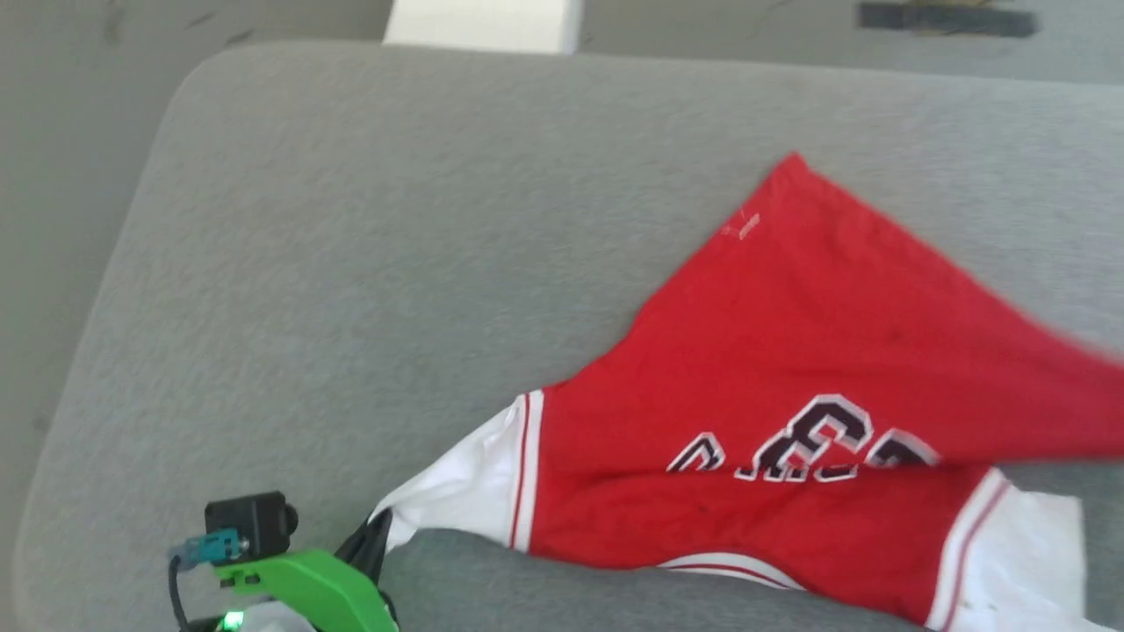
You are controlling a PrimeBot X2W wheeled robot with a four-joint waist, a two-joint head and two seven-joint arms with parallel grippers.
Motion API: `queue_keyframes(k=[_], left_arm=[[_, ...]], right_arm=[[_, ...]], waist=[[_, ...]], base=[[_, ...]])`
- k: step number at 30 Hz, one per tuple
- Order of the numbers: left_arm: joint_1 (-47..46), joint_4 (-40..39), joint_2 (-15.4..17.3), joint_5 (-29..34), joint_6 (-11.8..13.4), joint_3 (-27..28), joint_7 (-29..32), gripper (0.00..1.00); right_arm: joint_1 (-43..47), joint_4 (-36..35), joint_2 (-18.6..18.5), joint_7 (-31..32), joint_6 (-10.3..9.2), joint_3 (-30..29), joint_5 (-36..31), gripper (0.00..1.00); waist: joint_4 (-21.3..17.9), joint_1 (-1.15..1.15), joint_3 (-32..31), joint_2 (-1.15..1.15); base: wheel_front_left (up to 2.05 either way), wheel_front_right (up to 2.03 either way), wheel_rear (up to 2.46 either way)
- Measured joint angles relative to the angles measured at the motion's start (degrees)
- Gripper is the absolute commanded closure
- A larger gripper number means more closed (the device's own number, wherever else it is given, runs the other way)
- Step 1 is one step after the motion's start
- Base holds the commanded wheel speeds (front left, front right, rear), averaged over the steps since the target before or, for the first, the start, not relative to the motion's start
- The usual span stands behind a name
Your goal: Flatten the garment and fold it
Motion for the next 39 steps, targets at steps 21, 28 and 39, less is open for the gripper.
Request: queue_keyframes(k=[21, 28, 39], left_arm=[[2.13, -1.71, 1.14, -0.98, 0.99, -0.16, 1.7, 1.0], [1.87, -1.59, 1.18, -0.99, 0.98, -0.44, 1.7, 1.0], [-1.92, -0.83, 0.94, -0.98, -0.25, -1.91, 1.23, 1.0]], right_arm=[[10.18, -2.69, 3.13, 18.09, -0.01, 2.03, 3.1, 0.0], [3.64, -4.94, -1.01, 0.75, -0.01, 11.99, 4.13, 0.0], [-13.1, 11.37, -10.7, -12.89, -0.01, 34.5, 9.59, 0.0]], waist=[[-8.14, 0.0, -6.5, 0.0], [-7.35, 0.0, -6.01, 0.0], [-5.24, 0.0, -3.18, 0.0]], base=[[0.0, 0.0, 0.0], [0.0, 0.0, 0.0], [0.0, 0.0, 0.0]])
